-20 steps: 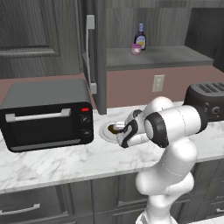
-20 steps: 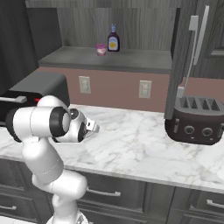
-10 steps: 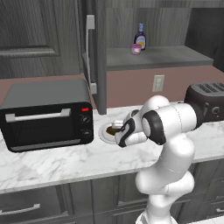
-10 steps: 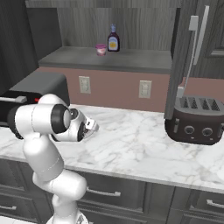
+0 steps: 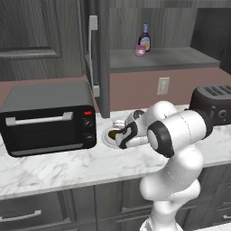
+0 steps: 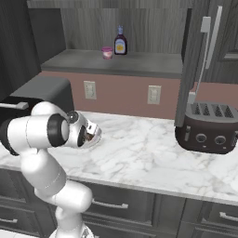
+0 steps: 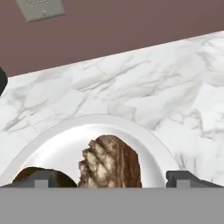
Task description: Pick the avocado and bread from the counter and place them on the plate. Then pick the jam from the cabinet and place it next to the plate. Lastly close the cabinet door.
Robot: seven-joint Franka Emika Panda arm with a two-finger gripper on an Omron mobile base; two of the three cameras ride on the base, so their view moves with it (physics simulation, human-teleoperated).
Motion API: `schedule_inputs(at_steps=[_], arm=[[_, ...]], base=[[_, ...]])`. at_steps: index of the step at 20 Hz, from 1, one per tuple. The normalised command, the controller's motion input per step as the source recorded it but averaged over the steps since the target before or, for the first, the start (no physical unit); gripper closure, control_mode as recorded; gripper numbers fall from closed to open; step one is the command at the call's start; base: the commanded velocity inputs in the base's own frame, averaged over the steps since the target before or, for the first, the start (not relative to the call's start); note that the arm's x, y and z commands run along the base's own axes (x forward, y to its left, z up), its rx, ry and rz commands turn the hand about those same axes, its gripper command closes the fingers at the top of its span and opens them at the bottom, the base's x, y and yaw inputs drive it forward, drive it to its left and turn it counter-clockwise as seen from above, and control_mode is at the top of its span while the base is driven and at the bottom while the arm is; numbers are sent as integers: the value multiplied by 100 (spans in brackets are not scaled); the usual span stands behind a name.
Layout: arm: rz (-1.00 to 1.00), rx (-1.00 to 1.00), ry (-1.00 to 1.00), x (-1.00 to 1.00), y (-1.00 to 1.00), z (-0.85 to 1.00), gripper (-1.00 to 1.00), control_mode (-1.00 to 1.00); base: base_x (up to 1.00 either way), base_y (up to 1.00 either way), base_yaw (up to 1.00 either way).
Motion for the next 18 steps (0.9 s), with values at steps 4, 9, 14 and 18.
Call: schedule_inputs(at_steps=[4, 9, 14, 18], arm=[[0, 0, 0, 0, -5, 40, -100, -100], [5, 3, -1, -13, -38, 31, -100, -100], [14, 18, 0, -23, -55, 42, -100, -100], [18, 19, 3, -26, -52, 34, -100, -100]], base=[[0, 0, 0], [0, 0, 0], [0, 0, 0], [0, 0, 0]])
